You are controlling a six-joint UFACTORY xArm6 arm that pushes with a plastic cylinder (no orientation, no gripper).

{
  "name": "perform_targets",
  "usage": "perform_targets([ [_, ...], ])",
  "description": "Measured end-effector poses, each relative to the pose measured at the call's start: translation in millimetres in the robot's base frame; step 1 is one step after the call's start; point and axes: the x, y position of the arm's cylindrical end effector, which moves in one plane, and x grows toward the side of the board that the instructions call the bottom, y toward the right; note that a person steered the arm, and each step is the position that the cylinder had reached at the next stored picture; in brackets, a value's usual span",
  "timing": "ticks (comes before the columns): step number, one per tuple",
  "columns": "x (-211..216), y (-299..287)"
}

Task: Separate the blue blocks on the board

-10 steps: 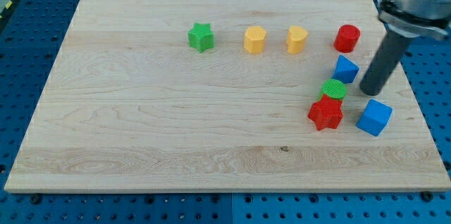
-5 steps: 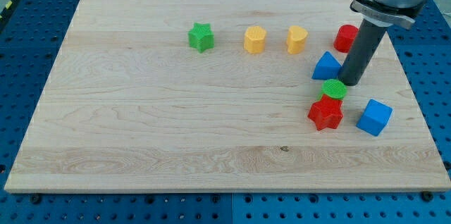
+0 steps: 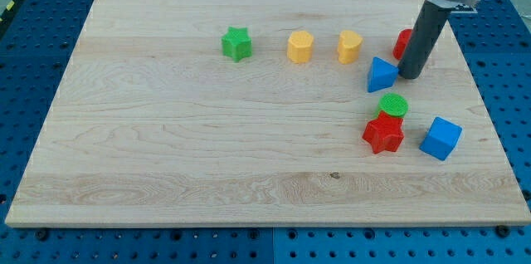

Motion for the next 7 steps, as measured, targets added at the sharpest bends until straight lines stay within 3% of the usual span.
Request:
perform_targets([
  [2,0.0,-51.5],
  [5,25.0,-10.1],
  [7,27.7,-27.6],
])
